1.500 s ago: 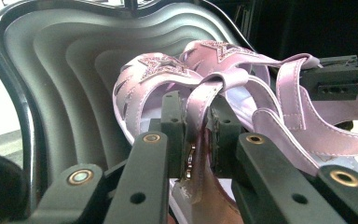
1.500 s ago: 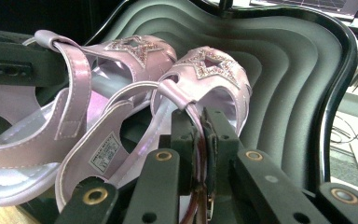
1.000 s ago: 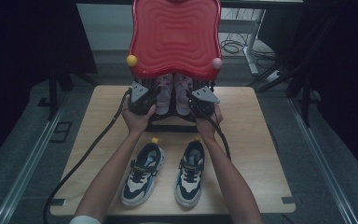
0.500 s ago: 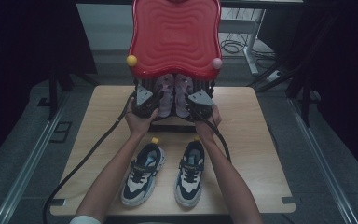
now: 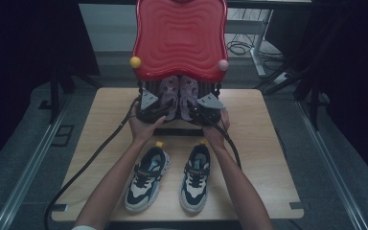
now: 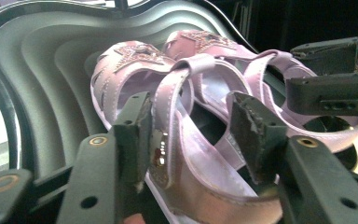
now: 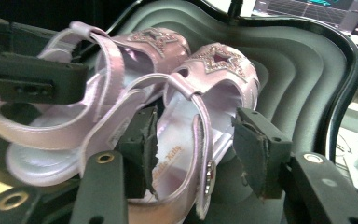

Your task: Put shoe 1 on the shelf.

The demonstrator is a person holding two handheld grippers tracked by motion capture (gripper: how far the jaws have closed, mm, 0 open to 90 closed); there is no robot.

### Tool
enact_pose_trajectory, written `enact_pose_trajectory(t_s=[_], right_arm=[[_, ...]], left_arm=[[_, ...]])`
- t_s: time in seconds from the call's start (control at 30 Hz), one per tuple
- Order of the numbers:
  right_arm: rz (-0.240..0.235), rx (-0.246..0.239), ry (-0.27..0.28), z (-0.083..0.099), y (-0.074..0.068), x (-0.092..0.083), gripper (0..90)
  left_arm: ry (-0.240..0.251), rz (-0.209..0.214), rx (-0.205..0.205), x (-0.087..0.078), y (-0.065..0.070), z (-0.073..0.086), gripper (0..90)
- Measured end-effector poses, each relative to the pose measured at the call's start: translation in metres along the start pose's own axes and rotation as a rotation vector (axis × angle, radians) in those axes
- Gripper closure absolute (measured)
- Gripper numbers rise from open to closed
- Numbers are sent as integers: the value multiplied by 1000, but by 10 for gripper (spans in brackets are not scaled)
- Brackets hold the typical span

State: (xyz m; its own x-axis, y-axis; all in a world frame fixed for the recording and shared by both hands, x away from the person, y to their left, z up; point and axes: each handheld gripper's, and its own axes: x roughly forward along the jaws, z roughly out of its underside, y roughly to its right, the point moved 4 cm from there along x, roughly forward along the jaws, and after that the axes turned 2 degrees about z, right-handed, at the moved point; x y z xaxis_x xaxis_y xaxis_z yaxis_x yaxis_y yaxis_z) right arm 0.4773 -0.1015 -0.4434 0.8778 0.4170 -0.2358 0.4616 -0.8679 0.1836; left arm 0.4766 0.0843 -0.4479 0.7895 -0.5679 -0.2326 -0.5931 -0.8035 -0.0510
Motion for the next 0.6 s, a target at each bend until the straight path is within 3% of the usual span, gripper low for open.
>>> enact_pose_trajectory(t_s=[0.33, 0.6], right_arm=[[-33, -12, 19, -8, -1, -20, 467], [-94, 4, 13, -5, -1, -35, 606]], left_arm=[[13, 18, -24, -21, -2, 1, 474], [-10, 33, -22, -39, 0, 3, 570]])
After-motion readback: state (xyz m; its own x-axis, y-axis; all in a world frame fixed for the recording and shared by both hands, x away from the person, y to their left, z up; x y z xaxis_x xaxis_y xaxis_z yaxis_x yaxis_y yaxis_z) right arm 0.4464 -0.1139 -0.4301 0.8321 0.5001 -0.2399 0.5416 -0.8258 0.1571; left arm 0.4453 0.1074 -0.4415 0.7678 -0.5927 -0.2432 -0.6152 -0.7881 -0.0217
